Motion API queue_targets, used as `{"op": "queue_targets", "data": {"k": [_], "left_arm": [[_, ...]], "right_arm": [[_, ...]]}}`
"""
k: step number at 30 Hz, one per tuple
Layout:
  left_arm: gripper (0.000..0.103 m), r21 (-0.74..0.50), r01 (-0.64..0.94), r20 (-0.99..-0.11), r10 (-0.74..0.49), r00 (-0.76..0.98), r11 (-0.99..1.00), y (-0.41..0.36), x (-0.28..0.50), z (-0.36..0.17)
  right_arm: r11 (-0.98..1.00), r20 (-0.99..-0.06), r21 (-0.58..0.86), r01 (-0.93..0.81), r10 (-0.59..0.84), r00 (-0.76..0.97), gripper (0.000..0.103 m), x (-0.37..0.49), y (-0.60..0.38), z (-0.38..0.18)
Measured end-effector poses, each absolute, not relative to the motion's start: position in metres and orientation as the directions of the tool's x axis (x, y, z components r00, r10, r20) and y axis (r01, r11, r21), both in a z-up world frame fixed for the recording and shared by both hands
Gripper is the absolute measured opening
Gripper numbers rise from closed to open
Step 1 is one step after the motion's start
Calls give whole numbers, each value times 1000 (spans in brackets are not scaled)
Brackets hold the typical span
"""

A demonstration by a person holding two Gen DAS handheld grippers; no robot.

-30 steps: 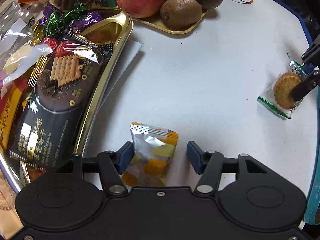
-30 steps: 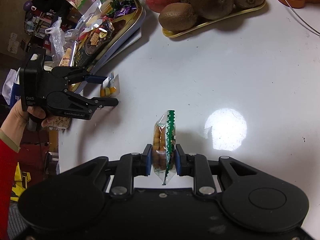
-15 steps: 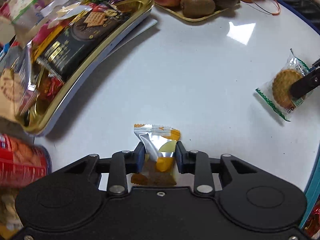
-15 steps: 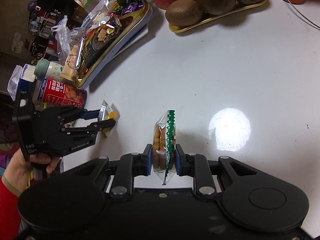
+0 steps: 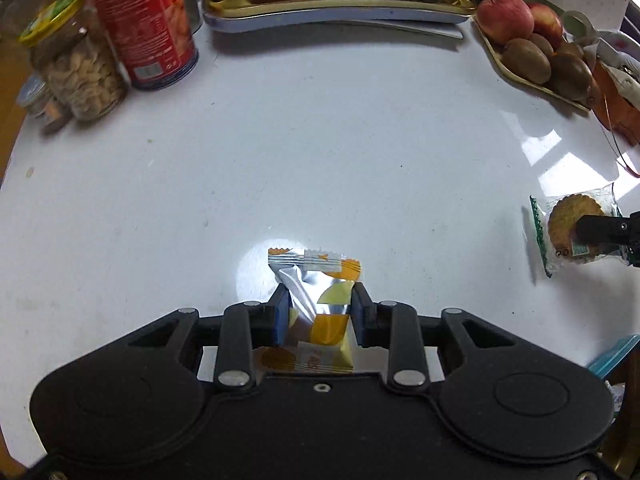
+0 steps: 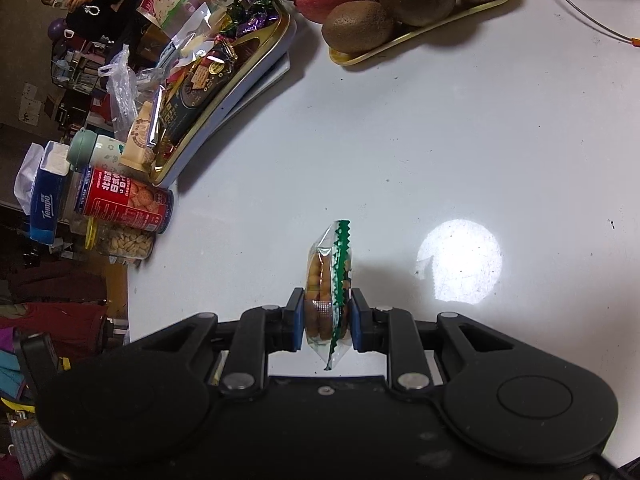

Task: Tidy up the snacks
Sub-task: 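Carry the cookie packet and yellow-silver candy over the gold tray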

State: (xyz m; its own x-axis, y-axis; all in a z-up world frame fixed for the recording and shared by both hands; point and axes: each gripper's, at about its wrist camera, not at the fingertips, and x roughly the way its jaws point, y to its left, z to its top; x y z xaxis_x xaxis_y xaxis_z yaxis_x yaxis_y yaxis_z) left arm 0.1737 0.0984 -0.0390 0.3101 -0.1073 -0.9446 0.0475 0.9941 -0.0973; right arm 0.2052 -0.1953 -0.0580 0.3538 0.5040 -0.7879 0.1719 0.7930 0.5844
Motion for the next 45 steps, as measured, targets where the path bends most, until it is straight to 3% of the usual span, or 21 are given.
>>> {"op": "queue_targets", "data": {"k": [11, 25, 30, 45], "left_arm": [[39, -72, -138, -918, -11, 396, 988, 120, 145, -10], [39, -168, -97, -871, -101, 480, 981, 111, 78, 30], [39, -151, -93, -860, -84, 503, 984, 107, 66, 38], [39, -240, -51, -868, -191, 458, 970, 45, -8, 21]], "right_arm": [[799, -787, 575, 179, 479, 390, 24, 193, -199, -51], [785, -724, 613, 88, 514, 460, 24, 116, -199, 5], [790, -714, 610, 64, 513, 476, 24, 89, -199, 16], [845, -764, 533, 33, 465, 447, 24, 5, -200, 23]]}}
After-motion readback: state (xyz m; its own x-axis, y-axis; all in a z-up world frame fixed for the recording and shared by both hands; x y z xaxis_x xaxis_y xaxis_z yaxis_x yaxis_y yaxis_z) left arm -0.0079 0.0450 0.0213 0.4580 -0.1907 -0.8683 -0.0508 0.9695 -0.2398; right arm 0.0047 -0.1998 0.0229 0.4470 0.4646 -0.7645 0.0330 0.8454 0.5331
